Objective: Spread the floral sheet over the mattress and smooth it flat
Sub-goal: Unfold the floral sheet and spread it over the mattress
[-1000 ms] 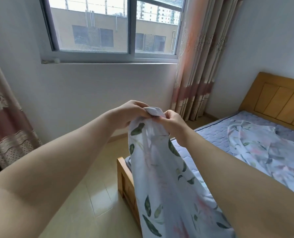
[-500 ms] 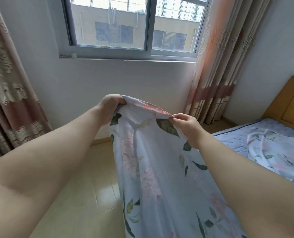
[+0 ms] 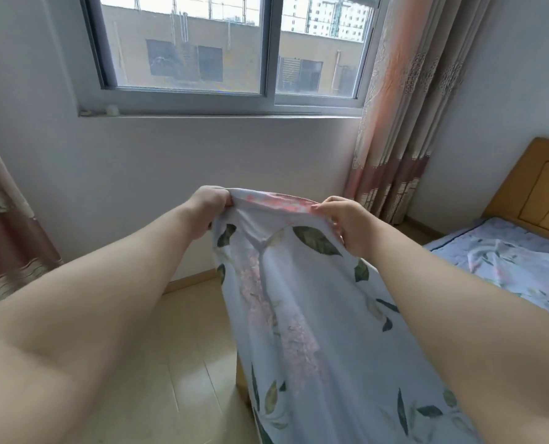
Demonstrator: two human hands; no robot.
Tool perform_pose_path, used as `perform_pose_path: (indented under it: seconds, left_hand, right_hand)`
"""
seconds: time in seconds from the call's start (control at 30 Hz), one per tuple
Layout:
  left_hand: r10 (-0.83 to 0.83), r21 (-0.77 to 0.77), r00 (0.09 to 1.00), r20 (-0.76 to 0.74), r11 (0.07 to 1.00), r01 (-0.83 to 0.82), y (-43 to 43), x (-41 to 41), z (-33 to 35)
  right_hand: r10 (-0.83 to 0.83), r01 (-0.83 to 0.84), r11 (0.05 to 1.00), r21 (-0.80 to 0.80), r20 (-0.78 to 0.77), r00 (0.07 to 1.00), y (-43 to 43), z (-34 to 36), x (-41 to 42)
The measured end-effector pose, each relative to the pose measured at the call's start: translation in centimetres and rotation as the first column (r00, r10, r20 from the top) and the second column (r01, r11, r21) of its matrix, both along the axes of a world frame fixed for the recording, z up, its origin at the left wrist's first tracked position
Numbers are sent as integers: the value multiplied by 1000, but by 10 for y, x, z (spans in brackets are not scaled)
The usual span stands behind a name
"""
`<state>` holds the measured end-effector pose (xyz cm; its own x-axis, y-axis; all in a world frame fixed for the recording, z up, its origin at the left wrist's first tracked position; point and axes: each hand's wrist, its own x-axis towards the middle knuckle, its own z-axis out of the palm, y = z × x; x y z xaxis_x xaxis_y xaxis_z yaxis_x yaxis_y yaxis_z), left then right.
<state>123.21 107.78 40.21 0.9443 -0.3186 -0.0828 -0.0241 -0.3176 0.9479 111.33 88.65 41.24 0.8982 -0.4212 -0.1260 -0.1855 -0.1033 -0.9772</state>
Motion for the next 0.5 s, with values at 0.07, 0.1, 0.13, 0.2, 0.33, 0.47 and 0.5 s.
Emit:
perform_pose_path:
  seconds: [0.07,0.1,0.13,0.2,0.33,0.47,0.5]
  left_hand:
    - [-22,54,1000,-15,998,23,1,28,0]
    - [-40,94,999,-26,995,43,1,41,-3]
    - [-73,148,997,-39,986,78,1,55,-6]
    - [-194,265,978,-71,942,206,2,74,-10]
    - [-544,107,827,-144,822,560,-12,91,-22]
    - [-582,35,811,-55,811,584,-39,107,-30]
    - [-559,68,828,-52,825,561,-41,116,-33]
  right_hand:
    - [-84,80,995,55,74,994,5,10,25]
    - [-135,137,990,-11,126,983,8,13,39]
    - [-175,196,975,-108,173,969,13,15,54]
    - [-190,247,946,-210,258,947,22,15,84]
    - [-48,108,953,-284,209,977,38,-3,131]
    - [62,-47,888,-458,17,998,41,-28,165]
    - [65,-59,899,-434,0,998,37,-34,170]
